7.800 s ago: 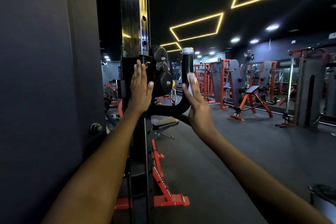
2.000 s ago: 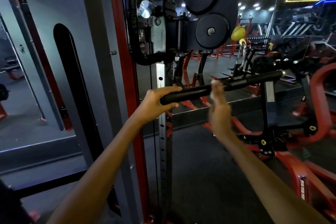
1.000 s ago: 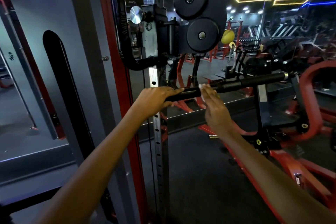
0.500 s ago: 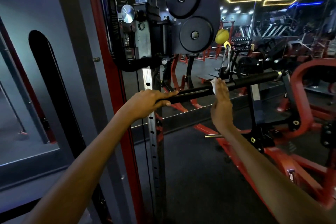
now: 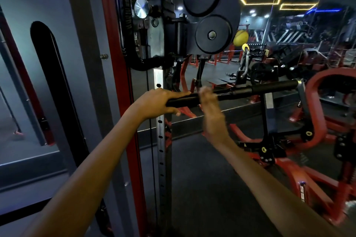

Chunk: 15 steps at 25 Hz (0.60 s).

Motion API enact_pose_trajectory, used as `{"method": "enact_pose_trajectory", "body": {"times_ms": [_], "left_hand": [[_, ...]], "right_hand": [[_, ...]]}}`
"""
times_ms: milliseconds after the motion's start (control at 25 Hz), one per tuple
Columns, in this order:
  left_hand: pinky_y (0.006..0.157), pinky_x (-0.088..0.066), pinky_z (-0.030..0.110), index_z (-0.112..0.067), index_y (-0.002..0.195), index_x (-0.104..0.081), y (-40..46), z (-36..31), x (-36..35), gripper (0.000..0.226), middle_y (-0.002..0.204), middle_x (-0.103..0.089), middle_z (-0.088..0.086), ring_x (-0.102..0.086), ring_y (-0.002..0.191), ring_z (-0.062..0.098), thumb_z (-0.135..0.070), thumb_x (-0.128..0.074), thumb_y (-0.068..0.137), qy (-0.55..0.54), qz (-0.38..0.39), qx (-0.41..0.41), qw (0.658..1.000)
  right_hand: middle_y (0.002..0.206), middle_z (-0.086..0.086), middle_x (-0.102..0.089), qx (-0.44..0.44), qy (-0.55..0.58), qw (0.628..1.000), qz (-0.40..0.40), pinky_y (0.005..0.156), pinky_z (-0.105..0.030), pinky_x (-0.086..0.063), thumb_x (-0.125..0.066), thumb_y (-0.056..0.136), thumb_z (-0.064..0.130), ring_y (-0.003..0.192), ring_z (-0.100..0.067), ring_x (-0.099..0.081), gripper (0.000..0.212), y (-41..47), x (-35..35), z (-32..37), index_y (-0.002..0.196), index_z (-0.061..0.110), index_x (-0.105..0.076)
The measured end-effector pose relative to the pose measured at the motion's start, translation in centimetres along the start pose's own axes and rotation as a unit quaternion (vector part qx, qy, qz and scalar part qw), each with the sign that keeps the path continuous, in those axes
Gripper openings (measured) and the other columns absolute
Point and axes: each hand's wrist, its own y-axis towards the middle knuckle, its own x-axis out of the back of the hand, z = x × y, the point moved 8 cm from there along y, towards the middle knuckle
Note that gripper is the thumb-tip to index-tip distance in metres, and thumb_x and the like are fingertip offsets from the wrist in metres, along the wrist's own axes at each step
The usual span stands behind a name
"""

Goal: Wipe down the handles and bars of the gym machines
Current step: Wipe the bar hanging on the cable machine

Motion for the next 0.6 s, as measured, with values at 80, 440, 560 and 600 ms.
{"method": "enact_pose_trajectory", "body": {"times_ms": [80,440,560,600], "left_hand": [[0.082,-0.05,0.033,-0.045,0.145,-0.029,0.0,0.1,0.0,0.07,0.096,-0.061,-0.006,-0.058,0.081,0.01,-0.04,-0.067,0.087,0.0,-0.001,0.003,1.0],[0.078,-0.047,0.025,-0.043,0.146,-0.028,-0.3,-0.1,-0.1,0.071,0.099,-0.061,-0.004,-0.058,0.082,0.009,-0.04,-0.066,0.087,-0.013,0.006,0.008,1.0],[0.068,-0.042,0.015,-0.038,0.146,-0.031,-0.8,0.3,-0.1,0.072,0.095,-0.064,-0.004,-0.057,0.072,0.004,-0.039,-0.069,0.085,-0.052,0.016,0.007,0.999],[0.065,-0.04,0.011,-0.038,0.146,-0.031,-1.2,0.6,-0.1,0.074,0.092,-0.064,-0.005,-0.056,0.068,0.001,-0.04,-0.07,0.084,-0.062,0.013,0.008,0.998]], "right_hand": [[0.149,-0.016,-0.029,0.136,-0.036,0.989,0.045,0.118,-0.036,-0.017,-0.023,0.09,-0.011,0.14,-0.025,-0.023,0.054,-0.1,-0.6,2.0,0.143,0.002,-0.025],[0.154,-0.014,-0.012,0.018,-0.004,1.0,0.02,0.116,-0.046,-0.02,-0.025,0.084,-0.022,0.144,-0.028,-0.013,0.066,-1.0,-0.4,0.3,0.146,0.002,-0.018],[0.152,-0.014,-0.021,0.143,-0.051,0.987,0.046,0.118,-0.041,-0.017,-0.025,0.081,-0.023,0.143,-0.025,-0.017,0.068,-1.2,-0.3,1.7,0.144,0.002,-0.022],[0.152,-0.015,-0.025,0.097,-0.058,0.993,0.041,0.117,-0.041,-0.018,-0.027,0.081,-0.023,0.143,-0.025,-0.019,0.067,-0.7,0.5,-0.6,0.144,0.002,-0.025]]}}
